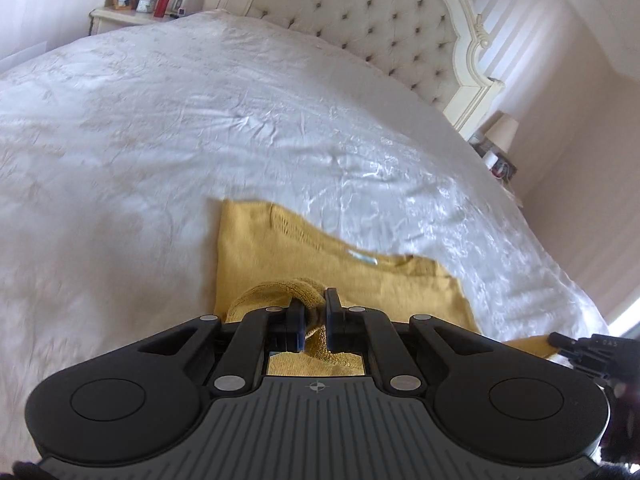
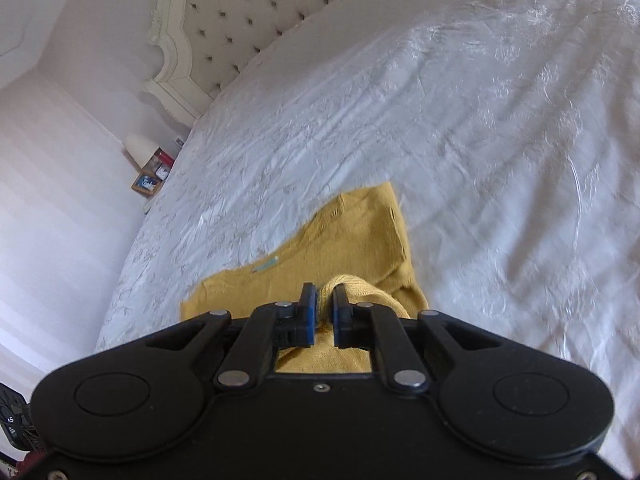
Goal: Fold small clothes
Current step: 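Lift the hem with both grippers and fold it toward the collar, then release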
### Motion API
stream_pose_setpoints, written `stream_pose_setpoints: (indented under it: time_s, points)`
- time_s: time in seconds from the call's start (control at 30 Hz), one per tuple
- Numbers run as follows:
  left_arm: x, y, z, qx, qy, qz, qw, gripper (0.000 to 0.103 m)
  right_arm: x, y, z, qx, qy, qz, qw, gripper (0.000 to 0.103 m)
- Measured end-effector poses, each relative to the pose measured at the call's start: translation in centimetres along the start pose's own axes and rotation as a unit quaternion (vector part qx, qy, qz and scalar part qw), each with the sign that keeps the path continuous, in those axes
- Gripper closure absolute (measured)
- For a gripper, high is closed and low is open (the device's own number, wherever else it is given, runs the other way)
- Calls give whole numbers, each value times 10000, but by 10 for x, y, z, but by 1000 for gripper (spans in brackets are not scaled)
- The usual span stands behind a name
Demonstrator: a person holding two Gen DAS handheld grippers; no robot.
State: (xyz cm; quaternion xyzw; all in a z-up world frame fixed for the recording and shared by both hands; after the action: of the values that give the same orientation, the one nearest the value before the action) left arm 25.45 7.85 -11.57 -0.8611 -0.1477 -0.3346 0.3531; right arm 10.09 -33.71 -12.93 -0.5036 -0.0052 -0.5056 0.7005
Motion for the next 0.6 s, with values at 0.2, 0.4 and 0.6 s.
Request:
stream_pose_setpoints:
  time_s: [0.2,0.4,0.6]
  points:
    - [31,32,9,-76,155,31,9998,94,36,29,9,-220,250,-249,9991,93]
    - [42,56,22,10,230,168,9996,95,42,56,9,-818,-25,-43,9966,82]
    - [32,66,36,224,124,361,9990,94,16,77,5,-891,-360,600,9936,57]
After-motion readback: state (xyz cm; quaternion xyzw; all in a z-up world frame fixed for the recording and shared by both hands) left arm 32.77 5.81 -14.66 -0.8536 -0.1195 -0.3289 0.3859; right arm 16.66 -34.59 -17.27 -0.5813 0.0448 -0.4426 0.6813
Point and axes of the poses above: each gripper's, at about its wrist camera, not at the fingertips, and y roughly the way its jaws point, z to its left, x to its top, the point moved 6 cm from there along y, roughly the way its jaws point, and after that the axes turned 12 degrees about -x, right-handed, at the moved point
